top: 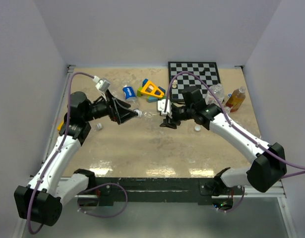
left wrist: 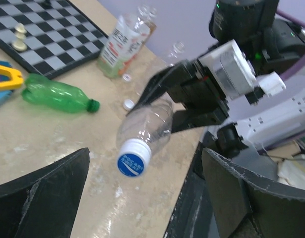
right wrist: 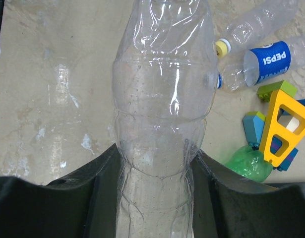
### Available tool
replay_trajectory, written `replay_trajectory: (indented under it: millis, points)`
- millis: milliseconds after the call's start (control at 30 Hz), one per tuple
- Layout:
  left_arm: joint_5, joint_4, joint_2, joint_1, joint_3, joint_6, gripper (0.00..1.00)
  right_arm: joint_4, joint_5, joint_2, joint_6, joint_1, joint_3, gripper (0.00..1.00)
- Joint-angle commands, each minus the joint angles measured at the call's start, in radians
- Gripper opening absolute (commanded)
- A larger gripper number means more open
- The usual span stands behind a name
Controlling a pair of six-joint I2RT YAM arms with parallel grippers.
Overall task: Unscrew the bottle caps
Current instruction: Pick up the plastic bottle at the center of the board, then unscrew the bottle cap from the plastic bottle.
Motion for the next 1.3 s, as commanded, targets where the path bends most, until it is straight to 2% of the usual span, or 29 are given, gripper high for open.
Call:
replay_trajectory:
  millis: [0, 233, 433, 600, 767, 1067, 1133, 1167, 1200, 1267]
  points:
    - [0.191, 0.036, 0.001, 0.004, -0.008, 0.033, 0.99, -0.006, -0.054, -0.033, -0.032, -0.014, 0.007, 0.11]
    - [0.149, -0.115, 0.029, -0.005, 0.000, 0.144, 0.90, -0.024, -0.072, -0.012, -0.046, -0.014, 0.018, 0.11]
    - [0.116, -0.113, 0.081, -0.055, 0.015, 0.156, 0.80, -0.030, -0.081, -0.003, -0.053, -0.014, 0.021, 0.11]
    - [0.103, -0.103, 0.112, -0.080, 0.032, 0.150, 0.63, -0.027, -0.078, 0.007, -0.050, -0.014, 0.019, 0.11]
    - [0.089, -0.101, 0.104, -0.082, 0.032, 0.142, 0.54, -0.026, -0.075, 0.011, -0.049, -0.015, 0.018, 0.11]
    - [0.050, -0.078, 0.090, -0.082, 0.025, 0.116, 0.54, -0.024, -0.069, 0.016, -0.049, -0.015, 0.016, 0.10]
    - [0.037, -0.078, 0.090, -0.082, 0.028, 0.109, 0.48, -0.023, -0.066, 0.016, -0.049, -0.014, 0.014, 0.10]
    - [0.027, -0.077, 0.087, -0.082, 0.029, 0.102, 0.41, -0.021, -0.064, 0.019, -0.047, -0.014, 0.013, 0.10]
    - [0.017, -0.072, 0.087, -0.082, 0.029, 0.087, 0.28, -0.021, -0.063, 0.019, -0.046, -0.015, 0.013, 0.10]
    - [0.007, -0.063, 0.083, -0.082, 0.028, 0.052, 0.16, -0.018, -0.063, 0.020, -0.044, -0.014, 0.011, 0.10]
